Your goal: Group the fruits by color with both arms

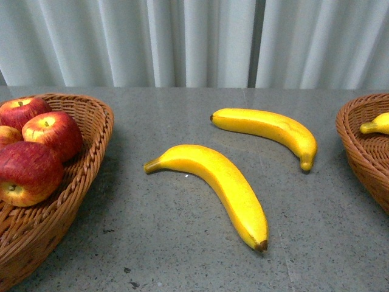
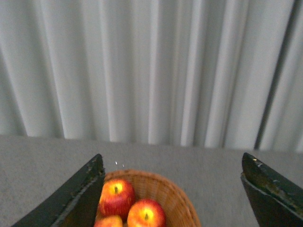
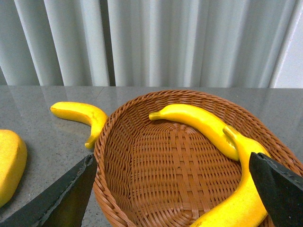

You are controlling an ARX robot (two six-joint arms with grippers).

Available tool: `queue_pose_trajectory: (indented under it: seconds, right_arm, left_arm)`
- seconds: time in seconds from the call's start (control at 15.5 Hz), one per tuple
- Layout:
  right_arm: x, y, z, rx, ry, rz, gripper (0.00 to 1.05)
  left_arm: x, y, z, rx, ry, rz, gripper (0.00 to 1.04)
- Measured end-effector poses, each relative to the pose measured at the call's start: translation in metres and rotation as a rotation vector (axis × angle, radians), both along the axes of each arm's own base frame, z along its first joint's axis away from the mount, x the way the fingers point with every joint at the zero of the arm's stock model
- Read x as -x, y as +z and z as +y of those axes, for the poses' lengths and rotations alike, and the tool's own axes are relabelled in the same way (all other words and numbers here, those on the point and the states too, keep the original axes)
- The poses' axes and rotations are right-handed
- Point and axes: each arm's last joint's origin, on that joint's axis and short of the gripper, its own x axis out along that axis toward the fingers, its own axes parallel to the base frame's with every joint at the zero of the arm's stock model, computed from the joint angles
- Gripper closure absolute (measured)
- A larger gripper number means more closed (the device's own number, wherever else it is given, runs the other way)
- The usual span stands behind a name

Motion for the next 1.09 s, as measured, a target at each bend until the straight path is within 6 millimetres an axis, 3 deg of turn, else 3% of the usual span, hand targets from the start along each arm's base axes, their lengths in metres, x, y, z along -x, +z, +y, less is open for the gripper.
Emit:
queue_pose_trajectory:
  seconds: [0.13, 0.45, 0.52, 0.77, 1.09]
  right_arm:
    - [0.000, 0.000, 0.000, 0.000, 0.000, 0.000, 0.06]
    - [0.000, 0.000, 0.000, 0.000, 0.000, 0.000, 0.06]
    - [0.000, 0.000, 0.000, 0.000, 0.000, 0.000, 0.06]
    - [0.000, 0.000, 0.000, 0.000, 0.000, 0.000, 0.06]
    - [0.000, 0.000, 0.000, 0.000, 0.000, 0.000, 0.06]
  left_arm:
    - [0.015, -0.053, 0.022, -0.023, -0.045, 0.109, 0.51]
    - [0.027, -0.077, 0.037, -0.016, -0.058, 0.088, 0.98]
    - [0.029, -0.081, 0.039, -0.013, -0.058, 0.088, 1.03]
    - [0.037, -0.097, 0.056, -0.010, -0.038, 0.087, 1.03]
    - [0.044, -0.109, 0.054, -0.011, -0.064, 0.088, 1.03]
